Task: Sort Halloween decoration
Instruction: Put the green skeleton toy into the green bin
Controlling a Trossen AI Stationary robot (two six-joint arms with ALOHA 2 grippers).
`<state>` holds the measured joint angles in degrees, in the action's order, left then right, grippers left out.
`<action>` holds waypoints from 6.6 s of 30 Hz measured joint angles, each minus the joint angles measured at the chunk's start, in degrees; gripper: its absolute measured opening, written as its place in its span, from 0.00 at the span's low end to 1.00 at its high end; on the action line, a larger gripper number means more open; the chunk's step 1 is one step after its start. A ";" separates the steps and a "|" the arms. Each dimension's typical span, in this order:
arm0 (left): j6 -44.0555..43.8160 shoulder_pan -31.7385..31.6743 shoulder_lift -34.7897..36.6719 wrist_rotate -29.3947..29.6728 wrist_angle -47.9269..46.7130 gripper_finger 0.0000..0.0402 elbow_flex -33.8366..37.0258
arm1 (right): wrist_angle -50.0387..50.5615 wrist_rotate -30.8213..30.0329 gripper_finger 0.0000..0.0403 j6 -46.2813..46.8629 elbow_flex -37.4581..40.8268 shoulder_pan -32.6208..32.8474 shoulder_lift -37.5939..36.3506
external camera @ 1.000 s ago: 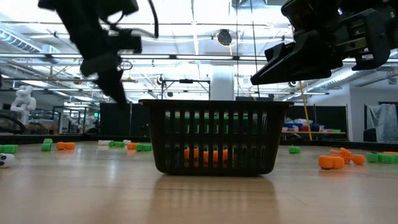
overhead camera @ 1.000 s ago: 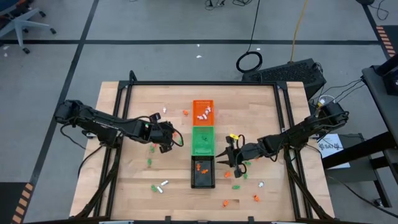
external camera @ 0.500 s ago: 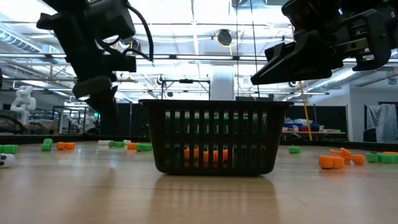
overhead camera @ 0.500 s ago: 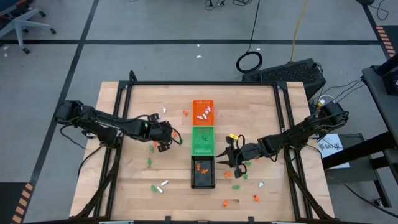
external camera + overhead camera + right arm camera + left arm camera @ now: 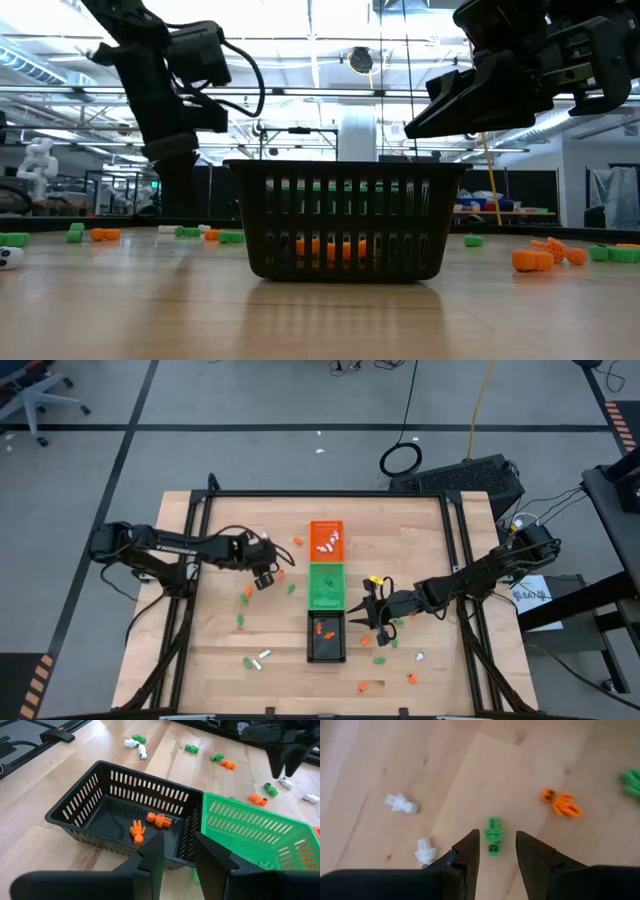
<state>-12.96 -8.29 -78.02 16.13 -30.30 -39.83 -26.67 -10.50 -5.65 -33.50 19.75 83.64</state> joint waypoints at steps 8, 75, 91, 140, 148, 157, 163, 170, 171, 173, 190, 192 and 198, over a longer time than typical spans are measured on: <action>-0.02 -3.19 0.07 -2.53 2.79 0.30 0.41 | 0.34 0.02 0.22 0.02 0.00 0.00 0.00; 1.39 13.56 1.71 -7.77 18.76 0.01 -0.37 | 11.87 -4.77 0.22 3.34 -0.07 1.49 -10.05; 1.30 17.64 2.33 3.59 15.36 0.01 -0.82 | 11.95 -4.74 0.22 3.04 -0.04 1.49 -9.77; 2.83 8.70 -13.94 -6.74 17.35 0.03 -0.83 | 11.96 -4.68 0.22 3.45 0.02 1.49 -9.78; 1.39 12.36 -4.34 -2.81 15.18 0.03 -0.68 | 11.51 -4.67 0.22 3.45 0.02 1.49 -9.78; 3.21 19.20 3.74 2.80 20.15 0.03 -0.74 | 11.50 -4.66 0.22 3.42 0.02 1.49 -9.79; 10.89 22.72 4.55 6.72 25.97 0.03 -0.78 | 11.49 -4.66 0.22 3.43 0.02 1.49 -9.79; 27.83 24.24 4.55 7.24 29.09 0.03 -0.79 | 10.92 -4.68 0.22 3.45 0.02 1.49 -9.79; 29.97 24.36 4.55 7.25 29.30 0.03 -0.79 | 10.90 -4.66 0.22 3.45 0.01 1.49 -9.79; 34.06 24.46 4.55 7.44 30.41 0.03 -0.79 | 10.77 -4.66 0.22 3.45 0.02 1.49 -9.79; 51.33 24.46 4.59 8.96 36.35 0.03 -0.81 | 10.64 -4.66 0.22 3.47 0.00 1.49 -9.79; 51.29 24.46 4.59 8.95 36.35 0.03 -0.81 | 10.64 -4.66 0.22 3.47 0.00 1.49 -9.77; 50.88 24.46 4.57 8.95 36.33 0.03 -0.81 | 10.64 -4.68 0.22 3.47 0.00 1.49 -9.79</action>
<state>37.92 16.16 -73.45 25.08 6.02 -40.64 -16.03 -15.18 -2.17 -33.50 21.23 73.84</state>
